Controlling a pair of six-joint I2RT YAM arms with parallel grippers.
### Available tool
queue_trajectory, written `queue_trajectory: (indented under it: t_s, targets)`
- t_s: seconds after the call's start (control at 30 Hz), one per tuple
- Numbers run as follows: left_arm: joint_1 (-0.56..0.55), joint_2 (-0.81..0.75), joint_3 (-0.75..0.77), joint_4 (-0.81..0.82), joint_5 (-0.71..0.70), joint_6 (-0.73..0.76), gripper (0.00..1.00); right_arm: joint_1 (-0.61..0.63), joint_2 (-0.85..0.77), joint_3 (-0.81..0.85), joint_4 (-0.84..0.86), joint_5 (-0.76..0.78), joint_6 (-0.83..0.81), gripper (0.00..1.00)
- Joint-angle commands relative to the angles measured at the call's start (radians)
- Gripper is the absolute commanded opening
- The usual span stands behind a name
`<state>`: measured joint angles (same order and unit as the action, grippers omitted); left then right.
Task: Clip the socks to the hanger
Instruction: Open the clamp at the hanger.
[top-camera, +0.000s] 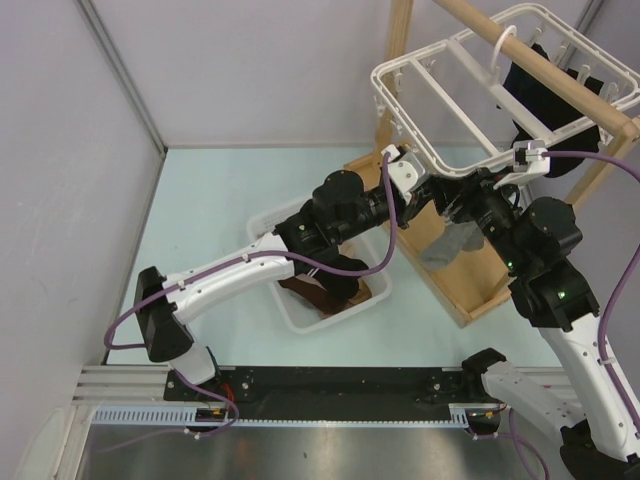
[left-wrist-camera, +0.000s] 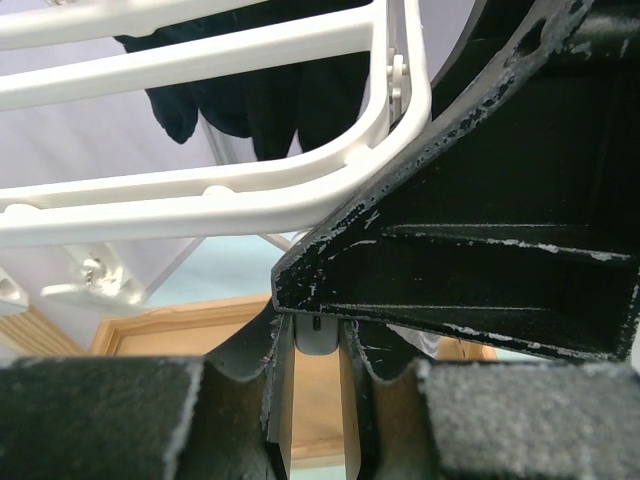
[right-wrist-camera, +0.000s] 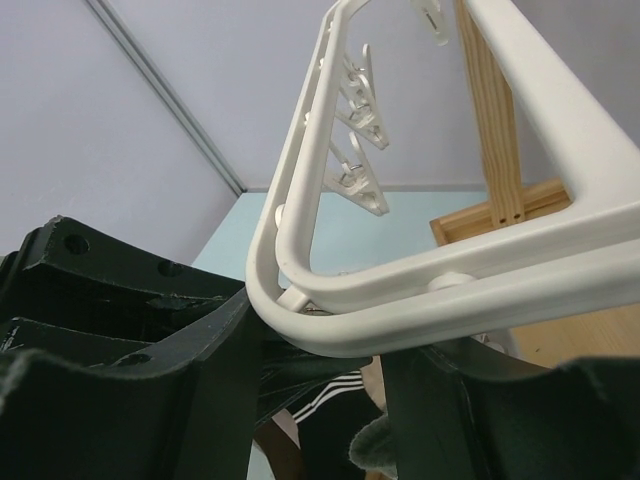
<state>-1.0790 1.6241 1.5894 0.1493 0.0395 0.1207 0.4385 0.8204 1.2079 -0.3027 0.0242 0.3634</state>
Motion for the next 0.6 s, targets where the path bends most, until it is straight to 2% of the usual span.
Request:
queue_trajectory:
  t_s: [0.0,0.2,0.27,0.3,0.37,0.4,0.5,0.57]
  targets:
    - [-0.029,-0.047,-0.003,0.030,0.108,-0.010,0.07,-0.004,0.029,0.009,0.070,0.007,-0.004,0.50]
    - [-0.033,-0.036,-0.005,0.012,0.128,0.005,0.08,-0.003,0.034,0.009,0.093,0.005,0.002,0.44]
    - [-0.035,-0.043,-0.011,0.016,0.125,0.002,0.10,-0.004,0.031,0.009,0.093,0.005,0.002,0.38]
    - [-0.033,-0.050,-0.025,0.021,0.122,0.002,0.13,-0.004,0.029,0.009,0.091,0.006,0.002,0.33]
    - [-0.033,-0.059,-0.045,0.036,0.105,0.004,0.19,-0.003,0.028,0.009,0.086,0.008,0.002,0.29]
    - [-0.033,-0.070,-0.051,0.039,0.100,0.007,0.25,-0.004,0.026,0.009,0.083,0.010,0.002,0.26]
    - [-0.033,-0.079,-0.072,0.055,0.069,0.017,0.34,-0.004,0.022,0.009,0.082,0.011,0.002,0.20]
    - [-0.033,-0.086,-0.085,0.064,0.056,0.023,0.37,-0.004,0.019,0.009,0.085,0.011,0.002,0.19]
